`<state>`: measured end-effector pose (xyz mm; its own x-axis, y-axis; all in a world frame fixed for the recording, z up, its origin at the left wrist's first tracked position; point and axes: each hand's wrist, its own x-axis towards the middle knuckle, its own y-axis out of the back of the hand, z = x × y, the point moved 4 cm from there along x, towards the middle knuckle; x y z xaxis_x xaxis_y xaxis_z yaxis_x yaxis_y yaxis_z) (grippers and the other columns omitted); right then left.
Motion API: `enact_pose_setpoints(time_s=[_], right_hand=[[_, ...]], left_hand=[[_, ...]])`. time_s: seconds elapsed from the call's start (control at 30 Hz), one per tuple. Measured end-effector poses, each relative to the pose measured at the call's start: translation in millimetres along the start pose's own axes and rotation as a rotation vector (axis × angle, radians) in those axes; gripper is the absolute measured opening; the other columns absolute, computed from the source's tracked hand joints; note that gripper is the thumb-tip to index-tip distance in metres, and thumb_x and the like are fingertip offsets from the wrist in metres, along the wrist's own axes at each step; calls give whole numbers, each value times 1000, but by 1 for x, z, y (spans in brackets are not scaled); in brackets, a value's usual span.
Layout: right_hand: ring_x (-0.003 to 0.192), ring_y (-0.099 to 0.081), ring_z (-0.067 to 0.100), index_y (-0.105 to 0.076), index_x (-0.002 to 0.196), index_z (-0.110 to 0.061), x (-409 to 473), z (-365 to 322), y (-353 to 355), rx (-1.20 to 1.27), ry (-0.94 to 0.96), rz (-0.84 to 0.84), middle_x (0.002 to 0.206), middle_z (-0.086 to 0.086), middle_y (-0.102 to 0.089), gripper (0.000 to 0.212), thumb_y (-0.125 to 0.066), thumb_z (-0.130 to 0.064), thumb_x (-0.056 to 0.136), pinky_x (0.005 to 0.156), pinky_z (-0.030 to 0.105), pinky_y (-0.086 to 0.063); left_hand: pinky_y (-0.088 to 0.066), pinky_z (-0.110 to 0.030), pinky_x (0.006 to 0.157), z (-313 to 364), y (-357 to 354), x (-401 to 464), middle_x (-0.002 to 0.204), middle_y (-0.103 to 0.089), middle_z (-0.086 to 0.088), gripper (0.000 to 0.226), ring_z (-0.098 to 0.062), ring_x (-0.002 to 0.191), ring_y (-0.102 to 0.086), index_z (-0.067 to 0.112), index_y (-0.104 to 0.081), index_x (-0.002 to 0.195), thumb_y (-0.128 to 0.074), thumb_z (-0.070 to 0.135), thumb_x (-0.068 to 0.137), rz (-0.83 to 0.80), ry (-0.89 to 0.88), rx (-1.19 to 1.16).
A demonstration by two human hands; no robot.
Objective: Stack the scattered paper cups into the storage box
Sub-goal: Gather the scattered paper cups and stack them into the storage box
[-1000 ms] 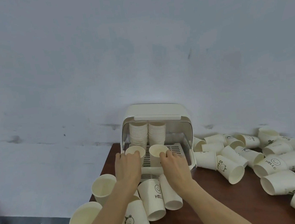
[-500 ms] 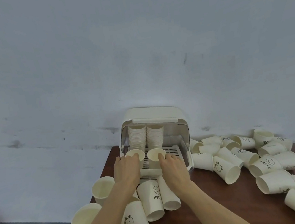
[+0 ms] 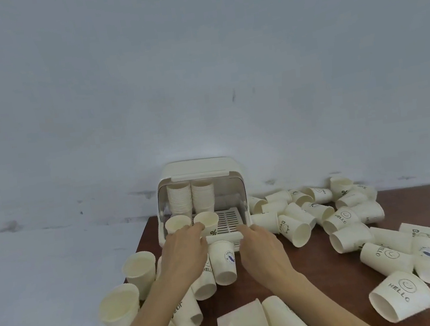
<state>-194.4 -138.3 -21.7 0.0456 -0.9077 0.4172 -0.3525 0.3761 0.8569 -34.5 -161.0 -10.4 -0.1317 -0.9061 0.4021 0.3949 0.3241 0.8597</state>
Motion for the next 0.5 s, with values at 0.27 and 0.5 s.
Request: enact_pose_setpoints(time_s=[0.27, 0.5], right_hand=[[97, -54, 17, -48, 130, -20, -34, 32, 22, 72, -31, -14, 105, -2, -59, 35, -40, -17, 95, 77, 28, -42], [101, -56, 19, -42, 137, -23, -57, 73, 45, 125, -100, 15, 107, -4, -60, 41, -40, -24, 97, 83, 32, -45]], left_hand=[[-49, -29, 84, 65, 8, -27, 108, -67, 5, 32, -13, 100, -60, 30, -59, 125, -49, 25, 95, 12, -70, -195], [-45, -23, 83, 111, -11, -27, 102, -68, 9, 31, -9, 98, -59, 30, -60, 123, -48, 25, 95, -70, -200, -194]])
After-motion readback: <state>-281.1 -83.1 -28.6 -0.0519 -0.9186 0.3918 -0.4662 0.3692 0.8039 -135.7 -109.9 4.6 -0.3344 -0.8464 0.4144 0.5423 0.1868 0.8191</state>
